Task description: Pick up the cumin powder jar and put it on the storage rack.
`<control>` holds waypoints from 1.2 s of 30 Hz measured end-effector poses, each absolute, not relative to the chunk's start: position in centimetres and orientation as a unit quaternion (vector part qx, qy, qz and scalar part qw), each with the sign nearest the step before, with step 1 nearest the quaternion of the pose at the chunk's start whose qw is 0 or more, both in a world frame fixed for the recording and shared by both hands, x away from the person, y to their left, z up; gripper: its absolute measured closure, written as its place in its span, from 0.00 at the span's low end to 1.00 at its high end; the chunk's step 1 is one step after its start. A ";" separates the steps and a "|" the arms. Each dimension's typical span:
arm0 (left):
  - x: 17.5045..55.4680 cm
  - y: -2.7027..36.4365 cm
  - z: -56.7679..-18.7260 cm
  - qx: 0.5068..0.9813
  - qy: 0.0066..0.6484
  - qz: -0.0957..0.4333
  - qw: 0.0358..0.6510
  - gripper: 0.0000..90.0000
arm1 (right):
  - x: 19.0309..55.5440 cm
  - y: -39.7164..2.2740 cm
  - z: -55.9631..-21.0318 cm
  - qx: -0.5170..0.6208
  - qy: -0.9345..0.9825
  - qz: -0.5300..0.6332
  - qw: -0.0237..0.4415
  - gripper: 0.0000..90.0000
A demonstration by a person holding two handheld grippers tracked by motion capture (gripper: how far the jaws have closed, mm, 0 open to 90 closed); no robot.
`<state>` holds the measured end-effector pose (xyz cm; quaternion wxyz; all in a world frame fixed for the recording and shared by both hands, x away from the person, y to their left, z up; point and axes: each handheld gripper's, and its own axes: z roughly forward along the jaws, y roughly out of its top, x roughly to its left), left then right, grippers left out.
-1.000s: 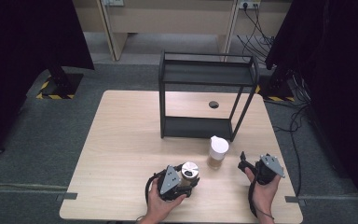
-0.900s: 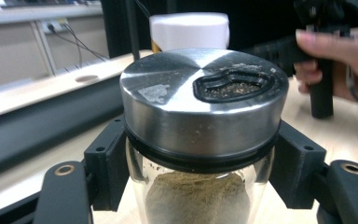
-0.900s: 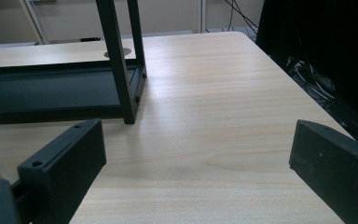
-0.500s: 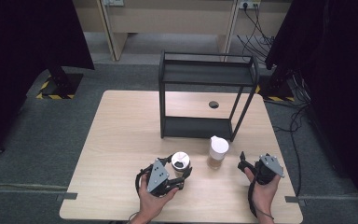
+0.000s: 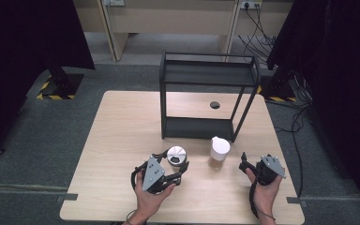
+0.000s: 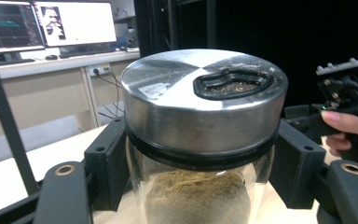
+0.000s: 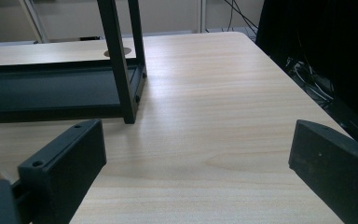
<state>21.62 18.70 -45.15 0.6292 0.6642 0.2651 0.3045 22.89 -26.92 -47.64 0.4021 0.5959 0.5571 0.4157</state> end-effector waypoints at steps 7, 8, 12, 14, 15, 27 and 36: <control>21.8 18.7 -44.3 0.652 0.267 0.322 0.632 0.35 | 22.9 -26.9 -47.6 0.596 0.558 0.415 0.402 0.04; 21.9 18.7 -44.1 0.652 0.265 0.324 0.632 0.34 | 22.9 -26.9 -47.6 0.596 0.558 0.415 0.402 0.04; 22.0 18.7 -43.7 0.647 0.266 0.330 0.633 0.34 | 22.9 -27.0 -47.6 0.596 0.557 0.416 0.401 0.04; 22.1 18.6 -43.3 0.645 0.265 0.339 0.632 0.35 | 22.9 -27.0 -47.6 0.596 0.558 0.416 0.401 0.04; 22.2 18.6 -43.1 0.644 0.265 0.341 0.632 0.35 | 22.9 -27.0 -47.6 0.596 0.558 0.416 0.401 0.04; 23.0 18.1 -40.8 0.630 0.259 0.361 0.638 0.34 | 22.9 -27.0 -47.6 0.596 0.558 0.416 0.401 0.04; 23.7 17.6 -39.1 0.625 0.253 0.376 0.636 0.35 | 22.9 -27.0 -47.6 0.596 0.559 0.416 0.400 0.04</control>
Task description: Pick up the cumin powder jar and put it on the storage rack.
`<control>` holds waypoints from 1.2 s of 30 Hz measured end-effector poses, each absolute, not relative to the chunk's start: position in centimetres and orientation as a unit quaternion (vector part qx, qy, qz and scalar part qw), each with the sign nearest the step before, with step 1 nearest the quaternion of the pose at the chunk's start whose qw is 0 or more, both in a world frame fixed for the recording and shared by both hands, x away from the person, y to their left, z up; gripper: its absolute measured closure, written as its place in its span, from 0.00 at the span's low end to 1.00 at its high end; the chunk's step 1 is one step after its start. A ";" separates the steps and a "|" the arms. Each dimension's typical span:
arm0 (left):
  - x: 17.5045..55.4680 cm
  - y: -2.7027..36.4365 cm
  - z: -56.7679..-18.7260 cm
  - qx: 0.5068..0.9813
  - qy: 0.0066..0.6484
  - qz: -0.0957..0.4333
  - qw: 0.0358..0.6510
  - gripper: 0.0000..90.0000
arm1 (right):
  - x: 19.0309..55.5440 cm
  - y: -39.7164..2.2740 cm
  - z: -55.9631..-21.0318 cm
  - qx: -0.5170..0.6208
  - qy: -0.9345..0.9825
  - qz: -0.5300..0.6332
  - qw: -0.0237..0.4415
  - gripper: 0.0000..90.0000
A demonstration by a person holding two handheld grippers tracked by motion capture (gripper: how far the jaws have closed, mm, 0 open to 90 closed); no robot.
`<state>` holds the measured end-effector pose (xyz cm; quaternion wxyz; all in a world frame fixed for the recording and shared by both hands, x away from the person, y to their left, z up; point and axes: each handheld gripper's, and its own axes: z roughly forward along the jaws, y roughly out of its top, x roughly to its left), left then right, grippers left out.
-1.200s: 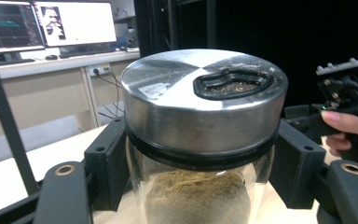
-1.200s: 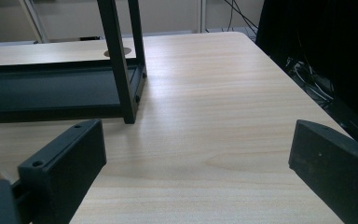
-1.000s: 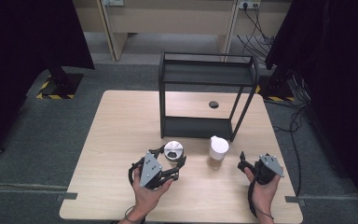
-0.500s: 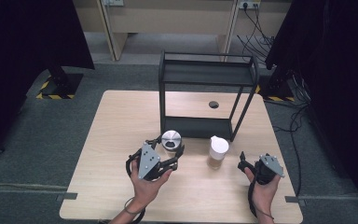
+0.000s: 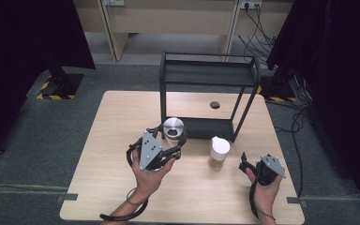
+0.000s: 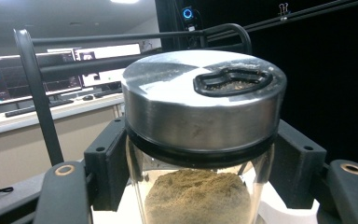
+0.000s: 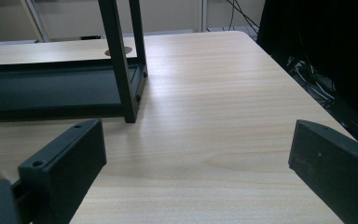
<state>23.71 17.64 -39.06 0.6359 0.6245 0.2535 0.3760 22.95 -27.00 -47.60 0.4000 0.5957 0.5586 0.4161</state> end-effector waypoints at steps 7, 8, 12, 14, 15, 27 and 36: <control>24.4 17.3 -38.2 0.619 0.257 0.382 0.636 0.35 | 22.9 -27.0 -47.6 0.596 0.559 0.416 0.400 0.04; 24.5 17.3 -38.1 0.617 0.258 0.382 0.638 0.35 | 22.9 -27.0 -47.6 0.596 0.559 0.416 0.400 0.04; 24.8 17.2 -37.6 0.617 0.258 0.385 0.636 0.35 | 22.9 -27.0 -47.6 0.595 0.559 0.416 0.400 0.04; 24.9 17.1 -37.5 0.616 0.259 0.385 0.637 0.35 | 23.0 -27.0 -47.6 0.595 0.559 0.416 0.400 0.04; 25.0 17.1 -37.3 0.617 0.259 0.386 0.635 0.35 | 23.0 -27.0 -47.6 0.595 0.559 0.416 0.400 0.04; 26.3 16.6 -34.8 0.614 0.259 0.394 0.633 0.35 | 23.0 -27.1 -47.6 0.595 0.560 0.417 0.398 0.05; 27.1 16.3 -32.9 0.606 0.260 0.406 0.633 0.35 | 23.0 -27.1 -47.6 0.595 0.560 0.417 0.398 0.05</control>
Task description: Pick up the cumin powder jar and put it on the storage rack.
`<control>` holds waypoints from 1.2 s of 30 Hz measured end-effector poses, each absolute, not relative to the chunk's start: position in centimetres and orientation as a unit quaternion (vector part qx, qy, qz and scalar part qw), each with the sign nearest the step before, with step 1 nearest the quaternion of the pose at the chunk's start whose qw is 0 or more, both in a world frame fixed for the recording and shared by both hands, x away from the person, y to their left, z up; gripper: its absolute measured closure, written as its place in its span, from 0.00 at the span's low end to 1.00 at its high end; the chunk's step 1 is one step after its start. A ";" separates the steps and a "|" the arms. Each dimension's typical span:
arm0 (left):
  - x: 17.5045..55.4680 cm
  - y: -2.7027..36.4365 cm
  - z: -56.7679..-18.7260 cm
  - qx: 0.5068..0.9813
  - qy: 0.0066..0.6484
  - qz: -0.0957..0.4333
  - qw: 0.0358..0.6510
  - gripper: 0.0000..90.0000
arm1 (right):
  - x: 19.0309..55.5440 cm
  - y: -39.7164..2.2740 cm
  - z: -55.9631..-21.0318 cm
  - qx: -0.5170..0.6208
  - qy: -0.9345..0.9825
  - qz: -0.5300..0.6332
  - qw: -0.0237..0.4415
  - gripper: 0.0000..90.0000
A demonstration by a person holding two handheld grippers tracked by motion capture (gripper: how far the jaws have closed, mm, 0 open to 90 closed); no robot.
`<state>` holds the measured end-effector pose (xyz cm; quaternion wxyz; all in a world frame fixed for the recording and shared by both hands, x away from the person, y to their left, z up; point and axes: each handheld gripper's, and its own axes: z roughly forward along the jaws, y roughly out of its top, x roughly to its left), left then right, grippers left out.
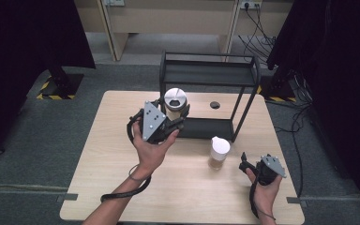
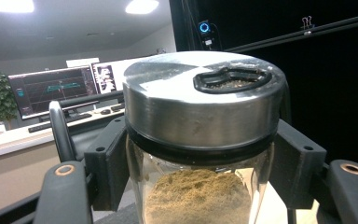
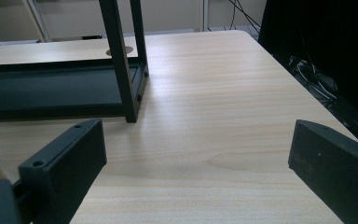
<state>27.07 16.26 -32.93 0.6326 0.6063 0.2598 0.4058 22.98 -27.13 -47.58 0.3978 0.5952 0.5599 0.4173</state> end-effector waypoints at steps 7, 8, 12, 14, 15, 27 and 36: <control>27.9 15.9 -31.7 0.606 0.259 0.409 0.631 0.35 | 23.0 -27.2 -47.6 0.596 0.559 0.418 0.397 0.05; 28.1 15.8 -31.5 0.606 0.258 0.410 0.630 0.35 | 23.0 -27.2 -47.6 0.596 0.559 0.419 0.397 0.05; 28.7 15.5 -30.8 0.607 0.259 0.413 0.628 0.35 | 23.0 -27.2 -47.6 0.595 0.560 0.418 0.397 0.05; 28.9 15.4 -30.5 0.606 0.260 0.415 0.627 0.35 | 23.0 -27.2 -47.6 0.595 0.559 0.419 0.397 0.05; 29.0 15.3 -30.3 0.606 0.261 0.416 0.626 0.35 | 23.0 -27.2 -47.6 0.596 0.559 0.419 0.396 0.05; 31.1 14.6 -27.8 0.604 0.271 0.426 0.616 0.35 | 23.0 -27.2 -47.6 0.594 0.560 0.418 0.397 0.05; 32.8 13.7 -25.8 0.610 0.282 0.430 0.603 0.35 | 22.9 -27.1 -47.6 0.592 0.561 0.418 0.399 0.05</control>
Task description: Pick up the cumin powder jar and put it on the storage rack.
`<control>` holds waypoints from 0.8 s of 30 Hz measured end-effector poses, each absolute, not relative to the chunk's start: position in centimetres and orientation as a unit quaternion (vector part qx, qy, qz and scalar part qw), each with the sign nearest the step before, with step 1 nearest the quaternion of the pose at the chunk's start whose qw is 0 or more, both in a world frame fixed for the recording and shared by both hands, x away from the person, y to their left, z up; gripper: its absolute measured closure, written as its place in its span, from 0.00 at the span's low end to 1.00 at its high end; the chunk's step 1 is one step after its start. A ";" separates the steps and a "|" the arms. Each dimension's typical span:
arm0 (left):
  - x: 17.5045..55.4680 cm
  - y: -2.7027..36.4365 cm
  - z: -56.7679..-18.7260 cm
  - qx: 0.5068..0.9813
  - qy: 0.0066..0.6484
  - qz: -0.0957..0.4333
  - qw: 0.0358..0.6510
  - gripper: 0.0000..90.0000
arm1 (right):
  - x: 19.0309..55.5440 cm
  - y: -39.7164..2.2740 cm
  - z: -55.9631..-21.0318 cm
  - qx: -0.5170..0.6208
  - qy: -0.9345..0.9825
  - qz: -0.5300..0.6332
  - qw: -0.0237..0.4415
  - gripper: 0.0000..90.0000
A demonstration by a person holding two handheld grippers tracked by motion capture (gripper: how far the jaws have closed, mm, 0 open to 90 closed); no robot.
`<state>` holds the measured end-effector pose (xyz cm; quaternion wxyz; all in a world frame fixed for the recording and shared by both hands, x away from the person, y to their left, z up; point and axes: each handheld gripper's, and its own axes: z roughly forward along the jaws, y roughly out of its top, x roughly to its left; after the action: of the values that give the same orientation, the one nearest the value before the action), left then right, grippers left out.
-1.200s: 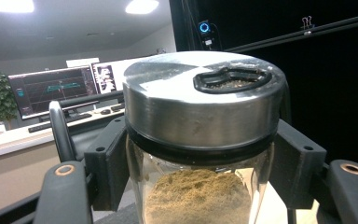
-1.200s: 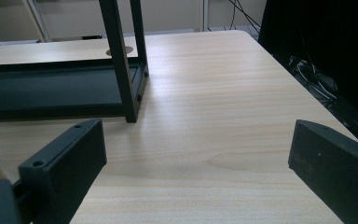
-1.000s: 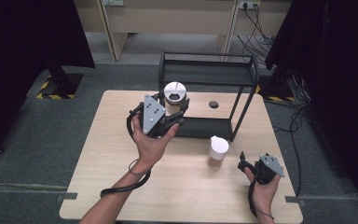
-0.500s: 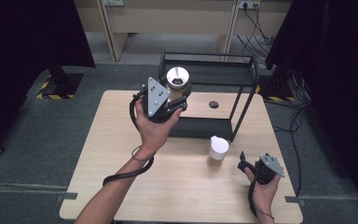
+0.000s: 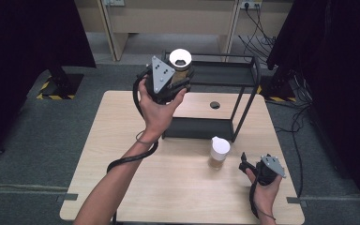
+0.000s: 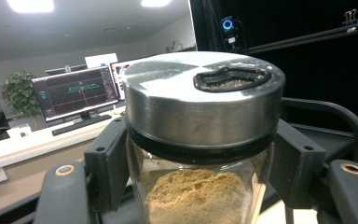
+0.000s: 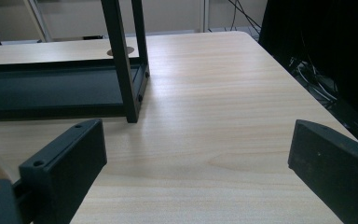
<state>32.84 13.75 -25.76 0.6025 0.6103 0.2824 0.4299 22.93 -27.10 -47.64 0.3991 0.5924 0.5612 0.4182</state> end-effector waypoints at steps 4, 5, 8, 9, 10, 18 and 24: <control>33.8 13.2 -24.9 0.613 0.292 0.432 0.594 0.35 | 22.9 -27.1 -47.7 0.591 0.561 0.418 0.400 0.05; 34.4 13.1 -24.5 0.615 0.300 0.428 0.590 0.35 | 22.9 -27.1 -47.7 0.592 0.561 0.419 0.400 0.05; 35.3 13.0 -24.2 0.616 0.313 0.425 0.585 0.35 | 22.9 -27.1 -47.7 0.591 0.562 0.419 0.399 0.05; 35.5 13.0 -24.1 0.616 0.316 0.424 0.584 0.35 | 22.9 -27.1 -47.7 0.591 0.562 0.419 0.399 0.05; 35.7 13.0 -24.0 0.617 0.319 0.424 0.581 0.35 | 22.9 -27.1 -47.7 0.591 0.562 0.419 0.399 0.05; 37.2 13.0 -23.3 0.630 0.341 0.404 0.568 0.34 | 22.9 -27.0 -47.7 0.589 0.565 0.417 0.402 0.05; 38.0 13.1 -23.2 0.629 0.360 0.392 0.567 0.34 | 22.9 -26.9 -47.6 0.586 0.567 0.415 0.403 0.05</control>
<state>37.96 13.12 -23.21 0.5669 0.6288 0.3599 0.3920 22.92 -26.86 -47.65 0.4027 0.5864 0.5669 0.4155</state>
